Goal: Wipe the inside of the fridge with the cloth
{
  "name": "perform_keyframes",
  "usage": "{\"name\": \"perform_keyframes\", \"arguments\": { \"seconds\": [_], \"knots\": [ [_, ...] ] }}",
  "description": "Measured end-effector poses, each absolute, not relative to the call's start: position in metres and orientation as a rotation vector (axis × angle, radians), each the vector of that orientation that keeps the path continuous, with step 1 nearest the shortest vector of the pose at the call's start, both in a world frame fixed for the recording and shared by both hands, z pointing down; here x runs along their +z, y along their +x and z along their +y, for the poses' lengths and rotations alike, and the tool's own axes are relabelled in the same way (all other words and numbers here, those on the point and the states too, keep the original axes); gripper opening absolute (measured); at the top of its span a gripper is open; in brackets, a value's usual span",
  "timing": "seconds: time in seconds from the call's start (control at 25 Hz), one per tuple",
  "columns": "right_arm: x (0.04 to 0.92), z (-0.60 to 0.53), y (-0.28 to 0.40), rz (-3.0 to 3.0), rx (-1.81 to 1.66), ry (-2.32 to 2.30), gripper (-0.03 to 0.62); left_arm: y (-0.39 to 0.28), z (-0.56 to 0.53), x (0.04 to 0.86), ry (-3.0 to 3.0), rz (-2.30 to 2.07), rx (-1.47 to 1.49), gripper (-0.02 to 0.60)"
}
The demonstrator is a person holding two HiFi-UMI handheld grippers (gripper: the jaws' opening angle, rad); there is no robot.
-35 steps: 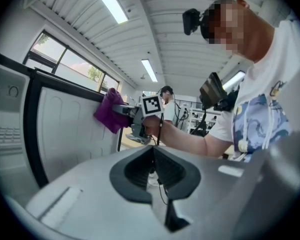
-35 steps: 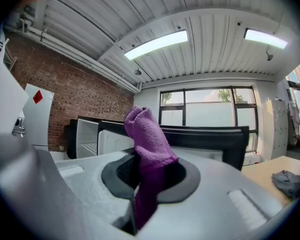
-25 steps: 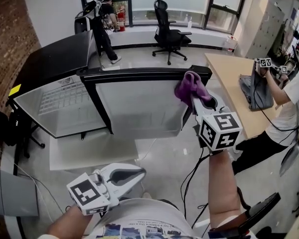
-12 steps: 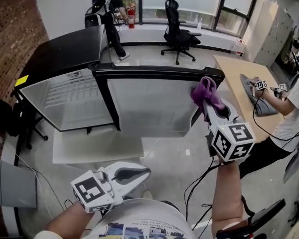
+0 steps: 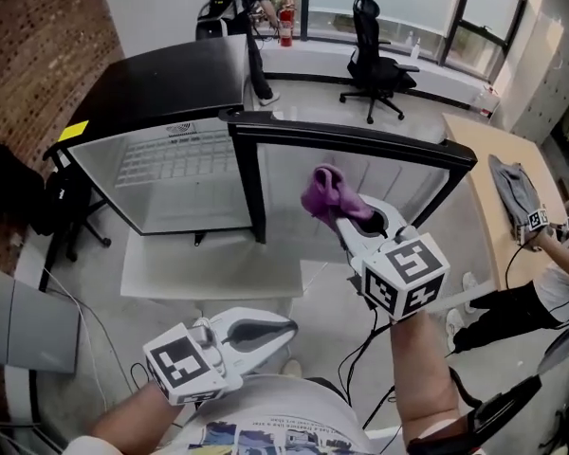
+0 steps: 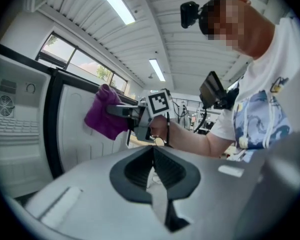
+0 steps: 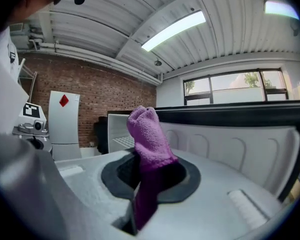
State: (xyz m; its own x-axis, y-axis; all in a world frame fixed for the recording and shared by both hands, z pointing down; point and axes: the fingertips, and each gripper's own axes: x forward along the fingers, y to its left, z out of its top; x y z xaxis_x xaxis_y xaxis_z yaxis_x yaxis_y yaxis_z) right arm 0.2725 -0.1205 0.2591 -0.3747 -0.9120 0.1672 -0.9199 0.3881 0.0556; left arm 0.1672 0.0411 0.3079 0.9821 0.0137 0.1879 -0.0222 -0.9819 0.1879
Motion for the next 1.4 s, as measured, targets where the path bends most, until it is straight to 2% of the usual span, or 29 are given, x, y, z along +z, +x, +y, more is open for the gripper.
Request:
{"name": "perform_keyframes", "arguments": {
  "seconds": [0.24, 0.48, 0.8, 1.4],
  "knots": [
    [0.279, -0.161, 0.227, -2.486, 0.085, 1.557, 0.052, 0.131, 0.025, 0.307, 2.924, -0.138, 0.287, 0.006],
    [0.291, -0.183, 0.22, -2.414, 0.051, 1.569, 0.052, 0.108, 0.017, 0.311, 2.926, -0.21, 0.304, 0.006],
    [0.302, -0.185, 0.254, -2.323, 0.074, 1.678, 0.052, 0.108, 0.018, 0.316, 2.911, -0.183, 0.331, 0.006],
    [0.3, -0.141, 0.354, -2.164, 0.086, 1.886, 0.052, 0.164, 0.041, 0.321, 2.917, 0.001, 0.358, 0.006]
  ]
}}
